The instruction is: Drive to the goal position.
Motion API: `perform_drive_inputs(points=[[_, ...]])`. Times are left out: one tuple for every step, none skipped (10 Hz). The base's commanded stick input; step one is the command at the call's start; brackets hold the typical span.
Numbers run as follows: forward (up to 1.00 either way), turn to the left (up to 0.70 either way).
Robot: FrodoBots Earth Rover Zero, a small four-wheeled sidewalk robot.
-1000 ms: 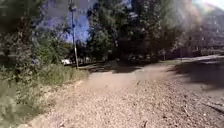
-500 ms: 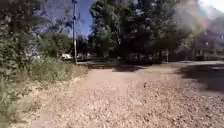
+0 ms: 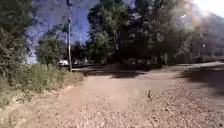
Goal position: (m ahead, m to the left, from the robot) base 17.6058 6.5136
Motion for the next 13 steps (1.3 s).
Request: perform_drive_inputs(points=[[0.85, 0.0], [0.85, 0.0], [0.85, 0.0], [0.85, 0.0], [0.85, 0.0], [0.85, 0.0], [0.85, 0.0], [0.85, 0.0], [0.85, 0.0], [0.85, 0.0], [0.85, 0.0], [0.85, 0.0], [0.85, 0.0]])
